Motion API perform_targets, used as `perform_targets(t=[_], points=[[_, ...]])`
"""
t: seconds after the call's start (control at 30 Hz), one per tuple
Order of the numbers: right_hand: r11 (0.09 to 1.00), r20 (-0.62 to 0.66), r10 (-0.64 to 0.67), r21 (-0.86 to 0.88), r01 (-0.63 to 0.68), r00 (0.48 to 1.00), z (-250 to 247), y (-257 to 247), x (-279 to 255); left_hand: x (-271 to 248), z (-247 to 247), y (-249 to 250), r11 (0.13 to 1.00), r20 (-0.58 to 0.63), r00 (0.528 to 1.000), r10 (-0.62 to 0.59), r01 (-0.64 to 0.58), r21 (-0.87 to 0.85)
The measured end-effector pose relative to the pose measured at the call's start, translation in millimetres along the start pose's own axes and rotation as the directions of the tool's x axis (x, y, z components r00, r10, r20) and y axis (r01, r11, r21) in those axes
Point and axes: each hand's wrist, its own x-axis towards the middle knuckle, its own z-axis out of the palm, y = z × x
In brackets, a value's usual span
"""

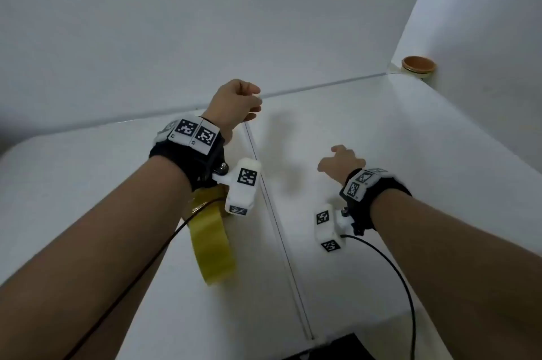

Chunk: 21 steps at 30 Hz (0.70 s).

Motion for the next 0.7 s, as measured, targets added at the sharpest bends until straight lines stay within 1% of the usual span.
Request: perform_targets(t=[0.07, 0.17, 0.23, 0.3, 0.37, 0.4, 0.43, 0.5, 0.53, 0.6, 0.63, 0.67, 0.7], points=[[0.997, 0.002, -0.026, -0.067, 0.026, 1.0, 1, 5, 0, -2, 9, -4, 0.999, -0.003, 1.0, 0.026, -0.026, 0.028], [0.976, -0.004, -0.08, -0.203, 0.078, 0.997, 4, 10, 1, -10, 20, -5, 0.998, 0.037, 0.998, 0.045, -0.046, 0.041], [0.935, -0.027, -0.18, -0.317, 0.162, 0.983, 9, 16, -1, -21, 28, -8, 0.996, 0.048, 0.997, 0.065, -0.068, 0.065], [0.862, -0.06, -0.298, -0.446, 0.242, 0.953, 14, 25, -6, -36, 35, -13, 0.993, 0.046, 0.996, 0.081, -0.085, 0.083], [0.828, -0.082, -0.355, -0.49, 0.273, 0.931, 17, 32, -14, -54, 41, -19, 0.993, 0.038, 0.996, 0.083, -0.086, 0.084], [0.816, -0.073, -0.374, -0.499, 0.291, 0.924, 17, 35, -19, -63, 43, -21, 0.994, 0.033, 0.996, 0.081, -0.083, 0.074], [0.822, -0.052, -0.368, -0.485, 0.298, 0.929, 17, 37, -22, -72, 44, -23, 0.995, 0.033, 0.996, 0.081, -0.083, 0.059], [0.861, -0.022, -0.35, -0.401, 0.313, 0.936, 17, 41, -28, -85, 43, -29, 0.996, 0.038, 0.996, 0.079, -0.081, 0.041], [0.895, -0.037, -0.33, -0.329, 0.3, 0.943, 18, 43, -30, -90, 42, -31, 0.996, 0.04, 0.996, 0.081, -0.083, 0.038], [0.955, -0.084, -0.275, -0.14, 0.262, 0.958, 19, 43, -37, -97, 38, -35, 0.995, 0.028, 0.995, 0.094, -0.094, 0.026], [0.965, -0.111, -0.262, -0.014, 0.262, 0.959, 19, 41, -41, -99, 34, -34, 0.994, 0.017, 0.994, 0.104, -0.104, 0.015], [0.947, -0.132, -0.269, 0.143, 0.287, 0.954, 21, 39, -46, -100, 30, -34, 0.993, 0.006, 0.993, 0.114, -0.114, 0.003], [0.888, -0.119, -0.277, 0.348, 0.301, 0.954, 24, 37, -51, -102, 25, -33, 0.992, -0.005, 0.992, 0.125, -0.125, -0.008]])
